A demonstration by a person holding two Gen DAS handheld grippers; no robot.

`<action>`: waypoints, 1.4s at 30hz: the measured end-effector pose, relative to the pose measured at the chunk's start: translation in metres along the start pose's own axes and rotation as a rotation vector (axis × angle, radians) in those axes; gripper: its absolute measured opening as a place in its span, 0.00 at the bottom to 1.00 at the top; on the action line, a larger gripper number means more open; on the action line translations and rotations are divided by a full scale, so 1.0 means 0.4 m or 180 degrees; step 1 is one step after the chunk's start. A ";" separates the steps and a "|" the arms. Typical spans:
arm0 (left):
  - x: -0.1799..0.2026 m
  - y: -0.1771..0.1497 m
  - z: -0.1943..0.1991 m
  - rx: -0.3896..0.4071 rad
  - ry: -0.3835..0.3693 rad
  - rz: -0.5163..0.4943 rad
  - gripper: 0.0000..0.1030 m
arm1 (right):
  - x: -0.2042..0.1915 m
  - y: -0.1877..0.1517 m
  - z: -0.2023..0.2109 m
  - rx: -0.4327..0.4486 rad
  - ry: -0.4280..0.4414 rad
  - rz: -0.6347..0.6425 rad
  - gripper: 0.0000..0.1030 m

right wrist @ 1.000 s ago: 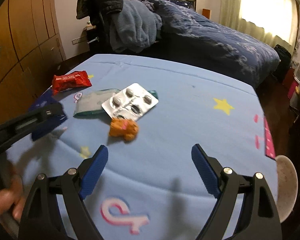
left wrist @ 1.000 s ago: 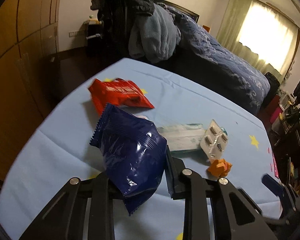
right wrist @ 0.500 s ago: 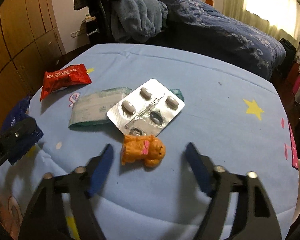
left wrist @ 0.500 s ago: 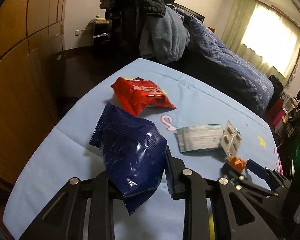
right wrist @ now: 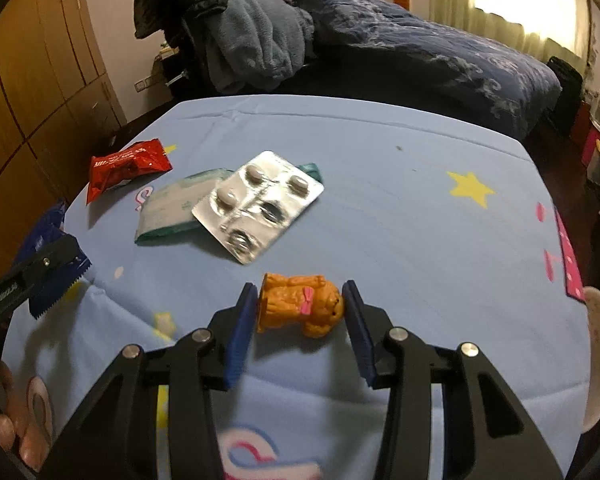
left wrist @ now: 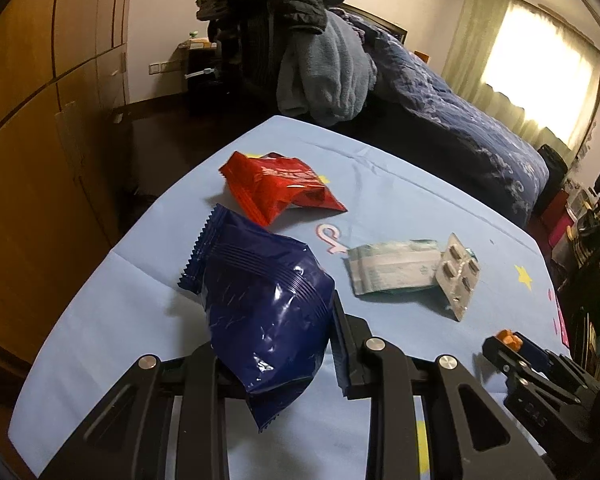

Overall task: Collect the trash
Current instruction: 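Carry navy wrapper and orange toy over the wastebasket and open both tools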

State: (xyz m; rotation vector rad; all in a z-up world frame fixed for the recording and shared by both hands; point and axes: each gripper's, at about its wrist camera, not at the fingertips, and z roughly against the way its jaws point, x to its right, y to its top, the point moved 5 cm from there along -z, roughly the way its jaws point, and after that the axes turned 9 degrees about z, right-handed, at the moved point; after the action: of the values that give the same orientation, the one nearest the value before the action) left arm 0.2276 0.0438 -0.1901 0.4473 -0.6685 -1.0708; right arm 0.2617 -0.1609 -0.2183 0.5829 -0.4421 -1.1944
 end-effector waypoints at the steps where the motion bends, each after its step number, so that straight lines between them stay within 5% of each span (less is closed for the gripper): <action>1: 0.006 -0.003 0.002 0.0004 0.0004 -0.0017 0.28 | 0.012 -0.010 0.010 0.0011 -0.0012 -0.0027 0.43; 42: 0.395 -0.173 0.029 -0.0126 -0.0329 -0.0981 0.29 | 0.317 -0.196 0.179 0.0258 -0.0082 -0.0834 0.43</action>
State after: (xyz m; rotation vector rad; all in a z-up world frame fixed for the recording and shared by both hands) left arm 0.2243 -0.1287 -0.1813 0.4730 -0.6820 -1.4037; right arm 0.2008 -0.3145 -0.2108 0.7118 -0.4469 -1.4400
